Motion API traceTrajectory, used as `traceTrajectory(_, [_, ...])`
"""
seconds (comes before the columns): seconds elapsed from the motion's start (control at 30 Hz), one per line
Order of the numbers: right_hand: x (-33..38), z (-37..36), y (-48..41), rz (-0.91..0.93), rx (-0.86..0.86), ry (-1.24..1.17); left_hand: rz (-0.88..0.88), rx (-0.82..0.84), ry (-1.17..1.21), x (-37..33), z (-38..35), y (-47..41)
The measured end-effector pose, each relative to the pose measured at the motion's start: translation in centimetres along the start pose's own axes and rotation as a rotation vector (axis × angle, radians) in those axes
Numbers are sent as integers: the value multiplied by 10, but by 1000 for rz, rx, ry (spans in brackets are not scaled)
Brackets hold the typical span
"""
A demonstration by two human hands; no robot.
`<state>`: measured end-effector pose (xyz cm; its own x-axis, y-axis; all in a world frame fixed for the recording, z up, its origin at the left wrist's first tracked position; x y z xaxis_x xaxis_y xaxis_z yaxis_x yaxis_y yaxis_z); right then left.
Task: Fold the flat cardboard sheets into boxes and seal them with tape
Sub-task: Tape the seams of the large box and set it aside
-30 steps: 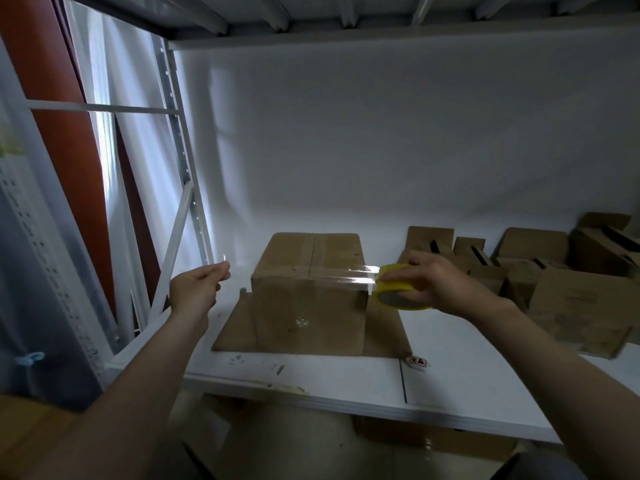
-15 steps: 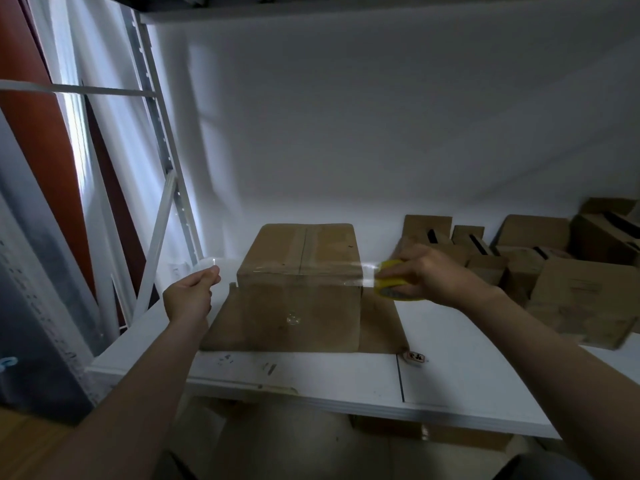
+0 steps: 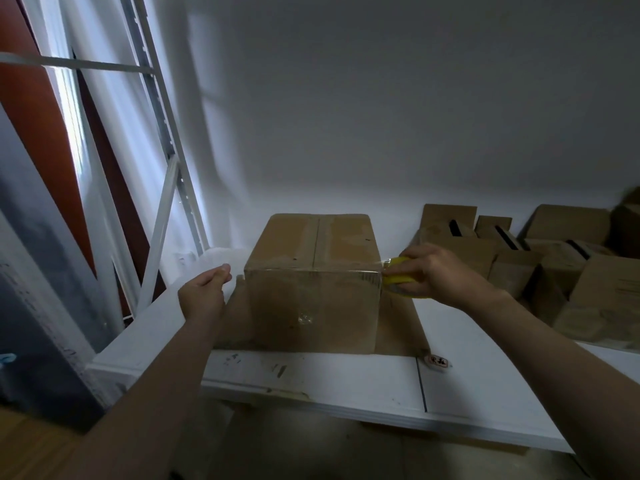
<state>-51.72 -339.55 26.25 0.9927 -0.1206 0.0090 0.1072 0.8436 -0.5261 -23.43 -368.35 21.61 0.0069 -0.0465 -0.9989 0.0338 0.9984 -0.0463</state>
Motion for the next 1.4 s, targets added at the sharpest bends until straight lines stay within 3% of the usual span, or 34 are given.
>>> traceTrajectory(0.13, [-4,-8,3,34,-20,9,-66,-23,-66,7,-11,-1])
traceTrajectory(0.27, [-2,-11,2,31,-47,-3,-8,-16,-37,14,-27,4])
traceTrajectory(0.5, [-3,-21,2,3,-73,-16,-200,-18,-262,10,-30,5])
traceTrajectory(0.7, [2,-18,3,6,-110,-42,-31,113,-534,18,-31,-19])
traceTrajectory(0.77, [5,-18,2,-3,-103,-44,-201,-9,-513,7,-28,-9])
traceTrajectory(0.83, [8,-17,1,-18,-91,-60,-523,-107,-438,-9,-33,15])
traceTrajectory(0.9, [10,-15,1,-23,-83,-75,-834,22,-371,-24,-53,50])
traceTrajectory(0.97, [12,-12,0,-24,-70,-68,-1083,313,-388,-34,-82,92])
traceTrajectory(1.03, [12,-12,0,-21,-56,-72,-1193,594,-533,-38,-109,134])
traceTrajectory(1.17, [10,-13,3,-27,-66,-94,-1169,741,-942,-35,-144,163])
traceTrajectory(1.4, [9,-11,-2,-69,-10,-92,-1094,829,-1115,-37,-154,138])
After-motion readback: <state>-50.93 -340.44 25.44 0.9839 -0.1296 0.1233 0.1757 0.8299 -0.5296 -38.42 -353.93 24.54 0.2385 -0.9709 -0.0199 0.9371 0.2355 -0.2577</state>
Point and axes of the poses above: each hand's wrist, its own y-axis away from the middle knuckle, its own z-axis out of the back of the hand, x = y × z, the point moved 3 cm from there along -y, towards the middle knuckle, and after that the axes turned 7 degrees about -x, right-handed, at the moved point
